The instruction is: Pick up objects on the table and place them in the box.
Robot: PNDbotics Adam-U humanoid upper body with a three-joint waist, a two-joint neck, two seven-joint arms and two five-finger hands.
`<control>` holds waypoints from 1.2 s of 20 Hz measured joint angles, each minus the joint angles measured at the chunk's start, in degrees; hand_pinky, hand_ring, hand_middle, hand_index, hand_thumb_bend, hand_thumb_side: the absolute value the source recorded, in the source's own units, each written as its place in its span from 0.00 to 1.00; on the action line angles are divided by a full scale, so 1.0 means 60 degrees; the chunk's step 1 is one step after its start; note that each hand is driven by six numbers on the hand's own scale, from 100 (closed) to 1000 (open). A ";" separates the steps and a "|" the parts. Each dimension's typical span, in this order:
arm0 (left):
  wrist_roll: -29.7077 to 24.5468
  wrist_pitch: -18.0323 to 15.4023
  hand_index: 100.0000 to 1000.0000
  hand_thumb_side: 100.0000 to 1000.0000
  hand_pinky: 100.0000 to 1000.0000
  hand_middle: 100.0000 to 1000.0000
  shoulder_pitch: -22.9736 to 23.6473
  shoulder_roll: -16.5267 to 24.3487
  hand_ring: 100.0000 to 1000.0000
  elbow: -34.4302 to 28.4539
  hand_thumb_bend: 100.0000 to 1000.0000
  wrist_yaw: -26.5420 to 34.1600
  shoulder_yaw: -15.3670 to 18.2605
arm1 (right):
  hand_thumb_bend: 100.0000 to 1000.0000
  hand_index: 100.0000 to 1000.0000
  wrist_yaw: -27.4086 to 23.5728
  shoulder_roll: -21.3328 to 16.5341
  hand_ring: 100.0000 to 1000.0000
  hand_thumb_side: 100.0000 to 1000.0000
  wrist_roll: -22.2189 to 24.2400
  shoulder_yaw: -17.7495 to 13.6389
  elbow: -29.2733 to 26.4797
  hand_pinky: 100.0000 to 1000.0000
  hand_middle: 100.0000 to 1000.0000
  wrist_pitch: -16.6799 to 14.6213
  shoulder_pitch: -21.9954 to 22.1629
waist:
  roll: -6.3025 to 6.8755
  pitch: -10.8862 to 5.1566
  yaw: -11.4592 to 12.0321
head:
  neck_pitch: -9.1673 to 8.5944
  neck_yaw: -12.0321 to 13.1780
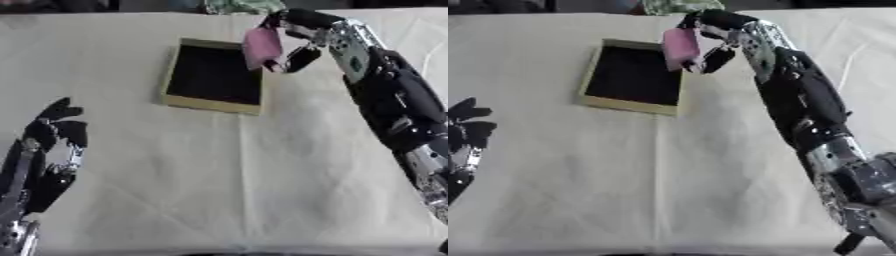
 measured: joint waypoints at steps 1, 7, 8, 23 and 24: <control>-0.0001 -0.0001 0.93 0.69 0.72 0.74 0.0000 0.0000 0.70 0.0000 0.12 0.0000 -0.0010 | 0.01 0.54 0.0000 0.0001 0.82 0.17 -0.0003 0.0020 -0.0020 0.86 0.77 -0.0019 -0.0002 | -0.0001 0.0000 0.0005 | 0.0011 -0.0001; -0.0011 -0.0010 0.93 0.69 0.72 0.74 -0.0006 0.0000 0.70 0.0000 0.13 0.0003 -0.0012 | 0.01 0.54 -0.0071 0.0060 0.82 0.15 0.0065 0.0161 -0.0271 0.86 0.77 -0.0172 -0.0028 | -0.0026 0.0001 0.0046 | 0.0057 -0.0009; -0.0018 -0.0016 0.93 0.69 0.72 0.74 -0.0009 0.0000 0.70 0.0000 0.13 0.0003 -0.0013 | 0.01 0.54 -0.0100 0.0085 0.82 0.15 0.0089 0.0178 -0.0310 0.86 0.77 -0.0198 -0.0046 | -0.0033 0.0001 0.0065 | 0.0057 -0.0011; -0.0042 -0.0038 0.93 0.69 0.72 0.74 -0.0051 -0.0003 0.69 0.0000 0.13 0.0019 -0.0015 | 0.00 0.58 -0.0279 0.0308 0.82 0.17 0.0367 0.0289 -0.0524 0.86 0.77 -0.0298 -0.0132 | -0.0060 0.0031 0.0266 | 0.0059 -0.0083; -0.0042 -0.0038 0.93 0.69 0.72 0.74 -0.0062 -0.0005 0.69 -0.0001 0.13 0.0026 -0.0015 | 0.01 0.59 -0.0277 0.0350 0.82 0.17 0.0373 0.0289 -0.0520 0.86 0.77 -0.0293 -0.0130 | -0.0058 0.0040 0.0284 | 0.0059 -0.0086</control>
